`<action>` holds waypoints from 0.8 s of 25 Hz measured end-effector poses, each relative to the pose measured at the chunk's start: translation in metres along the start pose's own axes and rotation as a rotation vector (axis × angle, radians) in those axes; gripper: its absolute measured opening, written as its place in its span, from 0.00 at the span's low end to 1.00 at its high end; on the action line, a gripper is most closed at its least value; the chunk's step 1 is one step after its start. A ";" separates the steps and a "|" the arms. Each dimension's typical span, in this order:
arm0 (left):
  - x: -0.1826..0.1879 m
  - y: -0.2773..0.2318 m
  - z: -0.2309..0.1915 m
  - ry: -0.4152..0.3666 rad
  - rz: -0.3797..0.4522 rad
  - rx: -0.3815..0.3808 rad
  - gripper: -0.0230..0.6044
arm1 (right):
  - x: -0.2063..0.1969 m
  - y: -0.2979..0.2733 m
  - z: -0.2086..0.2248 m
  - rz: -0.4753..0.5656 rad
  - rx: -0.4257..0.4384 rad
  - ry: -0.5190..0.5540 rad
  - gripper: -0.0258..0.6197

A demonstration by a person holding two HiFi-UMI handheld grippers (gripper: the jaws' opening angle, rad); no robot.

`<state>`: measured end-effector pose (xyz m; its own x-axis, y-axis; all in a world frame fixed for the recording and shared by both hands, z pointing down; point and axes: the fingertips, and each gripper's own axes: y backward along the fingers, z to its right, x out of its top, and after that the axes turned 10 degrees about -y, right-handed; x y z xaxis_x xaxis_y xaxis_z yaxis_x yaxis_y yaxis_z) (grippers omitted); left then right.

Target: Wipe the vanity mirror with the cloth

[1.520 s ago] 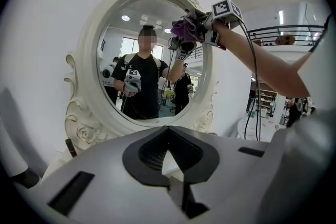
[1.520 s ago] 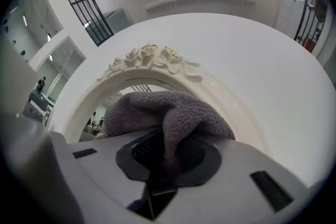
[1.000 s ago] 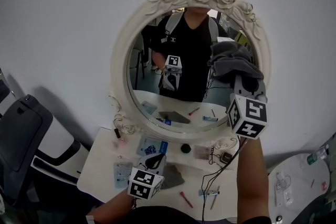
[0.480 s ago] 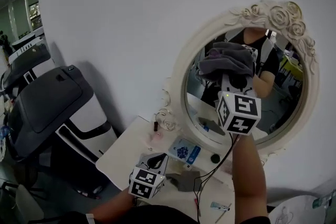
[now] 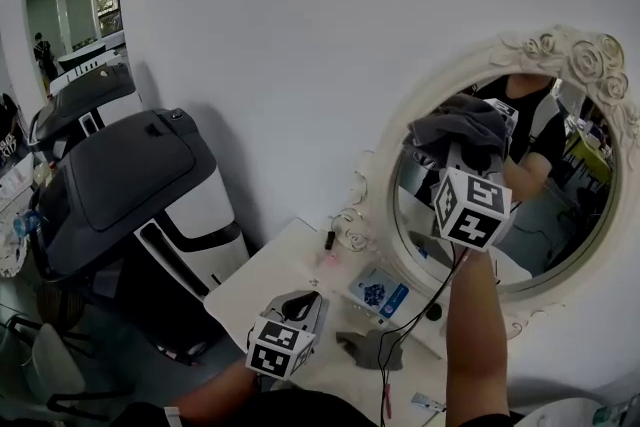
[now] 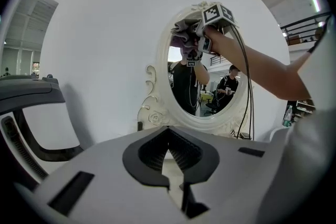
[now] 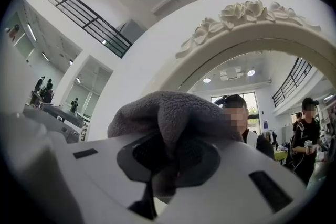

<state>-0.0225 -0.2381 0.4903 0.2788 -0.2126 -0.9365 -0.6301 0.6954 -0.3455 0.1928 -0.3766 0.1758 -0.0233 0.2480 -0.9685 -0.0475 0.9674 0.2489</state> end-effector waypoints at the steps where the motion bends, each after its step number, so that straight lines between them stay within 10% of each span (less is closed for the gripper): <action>1: 0.000 -0.001 0.002 -0.003 -0.001 -0.008 0.05 | 0.000 0.003 0.004 0.001 -0.007 0.000 0.12; 20: 0.028 -0.063 0.140 -0.119 0.023 -0.368 0.05 | 0.012 0.142 0.191 -0.016 -0.321 0.054 0.12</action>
<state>0.1264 -0.1920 0.4938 0.3300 -0.1042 -0.9382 -0.8489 0.4020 -0.3432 0.3766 -0.2265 0.1974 -0.0725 0.2219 -0.9724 -0.3608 0.9031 0.2330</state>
